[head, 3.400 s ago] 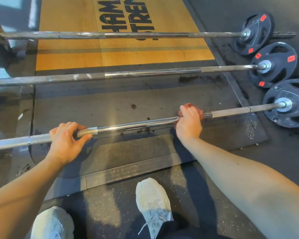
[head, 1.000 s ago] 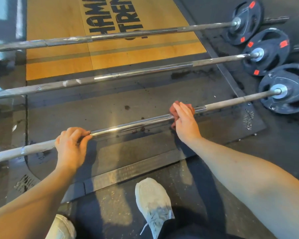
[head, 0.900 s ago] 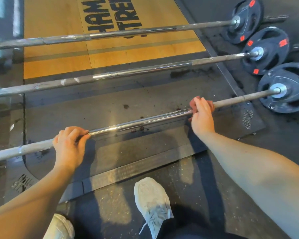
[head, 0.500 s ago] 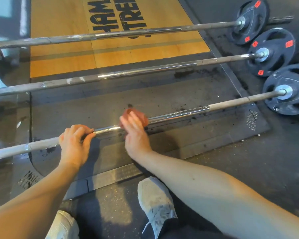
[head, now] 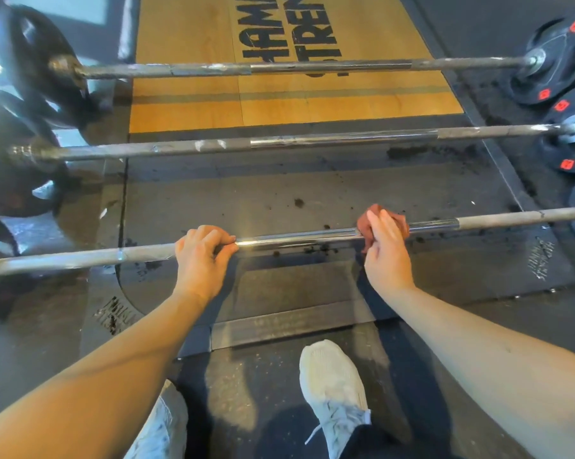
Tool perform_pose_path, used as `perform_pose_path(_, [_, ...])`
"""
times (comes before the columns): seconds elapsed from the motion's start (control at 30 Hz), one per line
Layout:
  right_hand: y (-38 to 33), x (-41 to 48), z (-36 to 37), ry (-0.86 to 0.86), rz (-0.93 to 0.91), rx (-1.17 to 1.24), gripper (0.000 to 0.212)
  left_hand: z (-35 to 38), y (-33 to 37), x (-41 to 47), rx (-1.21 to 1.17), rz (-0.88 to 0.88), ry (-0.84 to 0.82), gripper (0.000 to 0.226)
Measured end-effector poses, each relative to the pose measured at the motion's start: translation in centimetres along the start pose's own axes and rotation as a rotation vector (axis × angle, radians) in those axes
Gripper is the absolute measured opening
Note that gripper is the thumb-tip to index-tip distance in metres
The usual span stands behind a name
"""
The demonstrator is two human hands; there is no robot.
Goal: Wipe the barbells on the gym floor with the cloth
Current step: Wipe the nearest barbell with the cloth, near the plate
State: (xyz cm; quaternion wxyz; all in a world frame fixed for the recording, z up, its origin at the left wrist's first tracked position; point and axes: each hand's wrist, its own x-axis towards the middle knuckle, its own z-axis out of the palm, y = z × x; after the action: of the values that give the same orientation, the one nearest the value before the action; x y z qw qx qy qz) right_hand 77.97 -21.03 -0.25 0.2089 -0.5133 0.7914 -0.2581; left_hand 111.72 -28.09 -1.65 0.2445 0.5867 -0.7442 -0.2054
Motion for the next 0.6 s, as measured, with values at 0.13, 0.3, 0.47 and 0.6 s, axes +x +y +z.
perform_pose_path(0.13, [-4.0, -1.2, 4.1, 0.038, -0.034, 0.008, 0.061, -0.5, -0.2, 0.2, -0.035, -0.005, -0.032, 0.01])
perform_pose_path(0.3, [-12.6, -4.6, 11.9, -0.18, -0.311, 0.139, 0.065, -2.2, -1.3, 0.1, 0.02, 0.021, -0.03, 0.024])
perform_pose_path(0.47, [-15.9, -4.7, 14.2, -0.308, -0.46, 0.169, 0.058, -3.9, -3.1, 0.0, 0.103, -0.011, -0.05, 0.037])
perform_pose_path(0.6, [-11.2, -3.4, 10.0, -0.259, -0.402, 0.105, 0.064, -3.8, -2.8, 0.7, 0.122, 0.027, -0.118, 0.046])
